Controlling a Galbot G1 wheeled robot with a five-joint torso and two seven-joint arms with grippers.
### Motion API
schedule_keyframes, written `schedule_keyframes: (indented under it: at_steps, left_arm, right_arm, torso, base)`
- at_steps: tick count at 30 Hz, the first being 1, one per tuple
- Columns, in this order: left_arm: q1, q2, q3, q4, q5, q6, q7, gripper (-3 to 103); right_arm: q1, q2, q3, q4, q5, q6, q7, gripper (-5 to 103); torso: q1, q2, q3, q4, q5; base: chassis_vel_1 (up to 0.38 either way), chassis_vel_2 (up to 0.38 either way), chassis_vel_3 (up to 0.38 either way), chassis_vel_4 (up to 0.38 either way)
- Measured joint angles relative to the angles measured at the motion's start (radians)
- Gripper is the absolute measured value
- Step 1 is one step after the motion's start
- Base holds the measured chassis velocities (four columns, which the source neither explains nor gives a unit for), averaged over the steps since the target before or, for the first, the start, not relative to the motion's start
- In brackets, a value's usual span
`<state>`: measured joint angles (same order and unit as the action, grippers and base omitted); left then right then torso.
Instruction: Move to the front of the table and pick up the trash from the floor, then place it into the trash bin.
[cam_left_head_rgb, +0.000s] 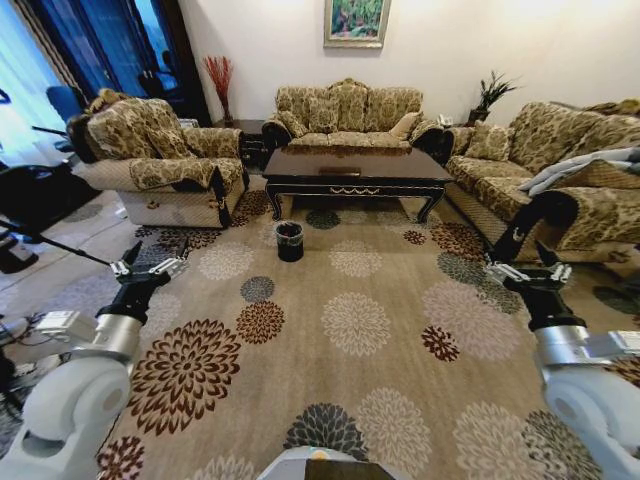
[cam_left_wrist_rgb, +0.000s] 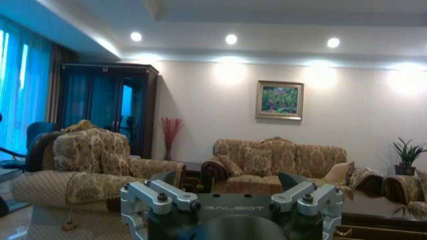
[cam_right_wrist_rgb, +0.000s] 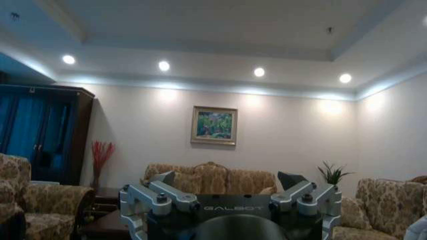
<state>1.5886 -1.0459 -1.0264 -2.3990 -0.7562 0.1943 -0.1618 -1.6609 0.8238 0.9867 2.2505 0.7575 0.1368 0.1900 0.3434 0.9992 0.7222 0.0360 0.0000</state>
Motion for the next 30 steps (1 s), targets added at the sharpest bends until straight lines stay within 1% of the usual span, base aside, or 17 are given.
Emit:
schedule_keyframes:
  at_steps: [4,7,9,10,16,19,20,22,24,27,30]
  left_arm:
    - [0.000,-0.001,0.006,0.001,0.003,0.000,0.000,100]
    - [-0.001,-0.001,0.010,0.002,0.004,0.000,-0.001,100]
    - [-0.004,-0.001,0.017,0.004,0.006,0.000,-0.002,100]
    - [-0.004,-0.001,0.017,0.004,0.006,0.000,-0.002,100]
    - [-0.012,-0.002,0.031,0.009,0.006,0.000,-0.010,100]
    - [-0.017,-0.004,0.044,0.010,0.007,0.003,-0.029,100]
    - [-0.017,-0.004,0.044,0.010,0.007,0.003,-0.029,100]
    - [-0.020,-0.005,0.056,0.011,0.008,0.005,-0.057,100]
    - [-0.025,-0.005,0.067,0.012,0.008,0.006,-0.085,100]
    - [-0.029,-0.007,0.079,0.014,0.010,0.006,-0.098,100]
    - [-0.031,-0.008,0.089,0.014,0.021,0.000,-0.098,100]
  right_arm:
    - [0.003,0.001,-0.003,-0.004,0.000,0.000,0.004,100]
    - [0.003,0.002,-0.005,-0.004,-0.001,0.000,0.004,100]
    - [0.005,0.002,-0.008,-0.007,-0.002,0.000,0.004,100]
    - [0.005,0.002,-0.008,-0.007,-0.002,0.000,0.004,100]
    - [0.007,0.004,-0.011,-0.010,-0.004,0.000,0.004,100]
    - [0.007,0.006,-0.017,-0.012,-0.006,0.002,0.006,100]
    - [0.007,0.006,-0.017,-0.012,-0.006,0.002,0.006,100]
    - [0.009,0.006,-0.029,-0.013,-0.003,0.018,0.025,100]
    - [0.014,0.005,-0.044,-0.011,0.020,0.045,0.056,100]
    - [0.019,0.003,-0.050,-0.012,0.027,0.064,0.063,100]
    - [0.025,0.000,-0.052,-0.014,0.026,0.078,0.062,100]
  torso:
    - [0.010,0.025,0.014,-0.0001,0.0000]
    - [0.014,0.032,0.018,-0.0001,0.0000]
    - [0.022,0.049,0.027,-0.0001,0.0000]
    - [0.022,0.049,0.027,-0.0001,0.0000]
    - [0.035,0.080,0.045,-0.0001,0.0000]
    - [0.044,0.099,0.054,-0.0002,0.0000]
    - [0.044,0.099,0.054,-0.0002,0.0000]
    - [0.050,0.111,0.061,-0.0001,0.0000]
    - [0.056,0.124,0.068,0.0004,0.0001]
    - [0.059,0.131,0.071,0.0005,0.0000]
    - [0.060,0.133,0.073,0.0005,0.0000]
  base:
    - [0.000,0.000,0.000,0.000]
    - [0.000,0.000,0.000,0.000]
    - [0.000,0.000,0.000,0.000]
    - [0.000,0.000,0.000,0.000]
    - [0.000,0.000,0.000,0.000]
    - [0.000,0.000,0.000,0.000]
    - [0.000,0.000,0.000,0.000]
    - [0.000,0.000,0.000,0.000]
    - [0.000,0.000,0.000,0.000]
    - [0.000,0.000,0.000,0.000]
    - [0.000,0.000,0.000,0.000]
